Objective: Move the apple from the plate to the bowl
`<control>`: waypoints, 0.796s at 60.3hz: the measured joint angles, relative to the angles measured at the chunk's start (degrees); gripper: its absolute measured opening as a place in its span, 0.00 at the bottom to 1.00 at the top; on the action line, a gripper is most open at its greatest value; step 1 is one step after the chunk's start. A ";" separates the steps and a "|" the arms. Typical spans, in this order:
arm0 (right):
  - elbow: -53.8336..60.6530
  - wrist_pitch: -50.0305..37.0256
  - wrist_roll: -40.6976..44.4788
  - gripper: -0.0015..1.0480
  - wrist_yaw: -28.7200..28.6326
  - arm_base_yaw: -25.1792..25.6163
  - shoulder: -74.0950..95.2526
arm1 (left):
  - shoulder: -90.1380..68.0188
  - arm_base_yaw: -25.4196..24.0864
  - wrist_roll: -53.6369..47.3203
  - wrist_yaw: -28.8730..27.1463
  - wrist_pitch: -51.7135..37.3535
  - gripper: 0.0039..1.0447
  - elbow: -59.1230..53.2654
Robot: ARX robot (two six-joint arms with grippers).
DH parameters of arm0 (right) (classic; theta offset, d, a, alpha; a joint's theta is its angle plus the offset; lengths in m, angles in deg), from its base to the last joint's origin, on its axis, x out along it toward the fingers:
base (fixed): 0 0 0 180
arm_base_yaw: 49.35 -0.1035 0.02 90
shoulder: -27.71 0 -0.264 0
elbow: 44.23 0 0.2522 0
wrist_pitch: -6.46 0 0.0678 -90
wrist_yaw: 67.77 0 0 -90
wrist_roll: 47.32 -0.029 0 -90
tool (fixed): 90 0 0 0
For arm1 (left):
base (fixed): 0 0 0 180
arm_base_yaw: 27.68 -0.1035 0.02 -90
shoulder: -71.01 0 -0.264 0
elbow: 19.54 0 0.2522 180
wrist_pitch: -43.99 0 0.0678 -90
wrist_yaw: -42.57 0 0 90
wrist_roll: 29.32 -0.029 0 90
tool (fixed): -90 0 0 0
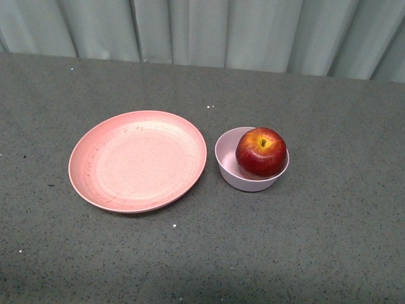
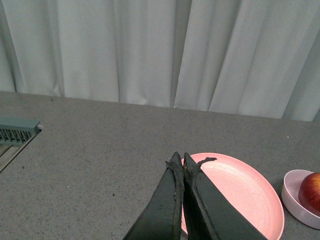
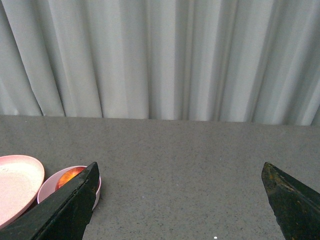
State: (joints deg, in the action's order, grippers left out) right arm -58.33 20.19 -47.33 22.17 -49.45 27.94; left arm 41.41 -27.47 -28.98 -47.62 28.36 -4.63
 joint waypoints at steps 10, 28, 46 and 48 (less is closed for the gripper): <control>0.00 0.00 0.02 0.91 0.00 0.00 0.00 | 5.33 -0.07 -0.02 0.04 5.05 0.03 -0.02; 0.00 0.00 0.02 0.91 0.00 0.00 0.00 | 12.50 -0.07 -0.07 0.04 12.07 0.03 -0.02; 0.00 0.00 0.02 0.91 -0.02 0.00 0.00 | 17.46 -0.07 -0.07 0.04 17.03 0.03 -0.02; 0.00 0.00 0.02 0.91 0.00 0.00 0.00 | 18.03 -0.07 -0.07 0.04 17.59 0.03 -0.02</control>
State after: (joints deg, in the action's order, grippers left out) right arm -58.33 20.19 -47.31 22.17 -49.45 27.94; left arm 59.44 -27.53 -29.04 -47.57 45.96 -4.66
